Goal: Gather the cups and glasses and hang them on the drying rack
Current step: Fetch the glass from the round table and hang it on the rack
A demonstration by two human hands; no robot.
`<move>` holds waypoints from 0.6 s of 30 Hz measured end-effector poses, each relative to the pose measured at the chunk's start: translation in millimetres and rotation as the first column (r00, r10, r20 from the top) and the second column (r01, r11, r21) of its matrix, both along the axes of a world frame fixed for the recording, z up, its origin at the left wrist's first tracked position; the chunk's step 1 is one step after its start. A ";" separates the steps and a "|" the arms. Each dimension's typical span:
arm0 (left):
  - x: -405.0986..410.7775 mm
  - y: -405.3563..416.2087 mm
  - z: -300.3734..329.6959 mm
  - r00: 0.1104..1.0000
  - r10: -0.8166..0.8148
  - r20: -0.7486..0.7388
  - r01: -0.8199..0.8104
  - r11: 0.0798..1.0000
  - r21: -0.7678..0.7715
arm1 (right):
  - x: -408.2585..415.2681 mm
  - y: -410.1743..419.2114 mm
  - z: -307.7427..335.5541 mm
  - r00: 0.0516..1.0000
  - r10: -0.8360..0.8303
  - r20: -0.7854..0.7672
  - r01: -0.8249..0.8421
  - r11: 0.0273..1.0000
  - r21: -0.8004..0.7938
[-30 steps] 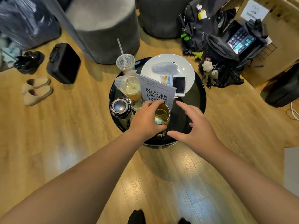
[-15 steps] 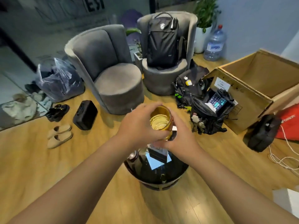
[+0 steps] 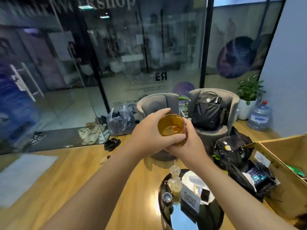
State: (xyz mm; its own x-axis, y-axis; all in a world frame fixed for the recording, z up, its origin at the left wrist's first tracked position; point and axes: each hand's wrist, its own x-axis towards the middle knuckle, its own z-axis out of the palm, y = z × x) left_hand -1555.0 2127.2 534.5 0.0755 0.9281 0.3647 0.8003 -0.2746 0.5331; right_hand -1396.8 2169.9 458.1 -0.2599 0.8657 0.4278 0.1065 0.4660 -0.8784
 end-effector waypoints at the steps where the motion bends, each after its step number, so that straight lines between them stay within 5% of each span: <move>1: -16.8 -14.5 12.4 0.999 0.026 0.044 -0.027 0.999 0.017 | -17.3 -5.7 13.1 0.999 0.028 -0.015 -0.028 0.999 0.027; 5: -99.7 -85.9 50.6 0.970 0.198 0.143 -0.208 0.976 0.060 | -94.9 -37.5 60.1 0.984 0.171 -0.055 -0.167 0.983 0.081; 10: -212.2 -215.6 70.5 0.861 0.498 0.098 -0.508 0.852 0.127 | -212.2 -106.2 100.8 0.932 0.353 -0.081 -0.338 0.928 0.155; 18: -323.8 -492.9 84.4 0.567 0.813 0.132 -0.823 0.556 0.115 | -389.6 -320.1 139.4 0.678 0.727 -0.109 -0.709 0.686 0.165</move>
State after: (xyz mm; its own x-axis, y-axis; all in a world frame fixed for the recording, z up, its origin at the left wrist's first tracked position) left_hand -1878.9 1634.2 618.9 -0.7140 0.5137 0.4757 0.6907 0.4056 0.5986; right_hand -1786.4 1849.8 597.5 -0.7064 0.3906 0.5902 -0.4288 0.4272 -0.7960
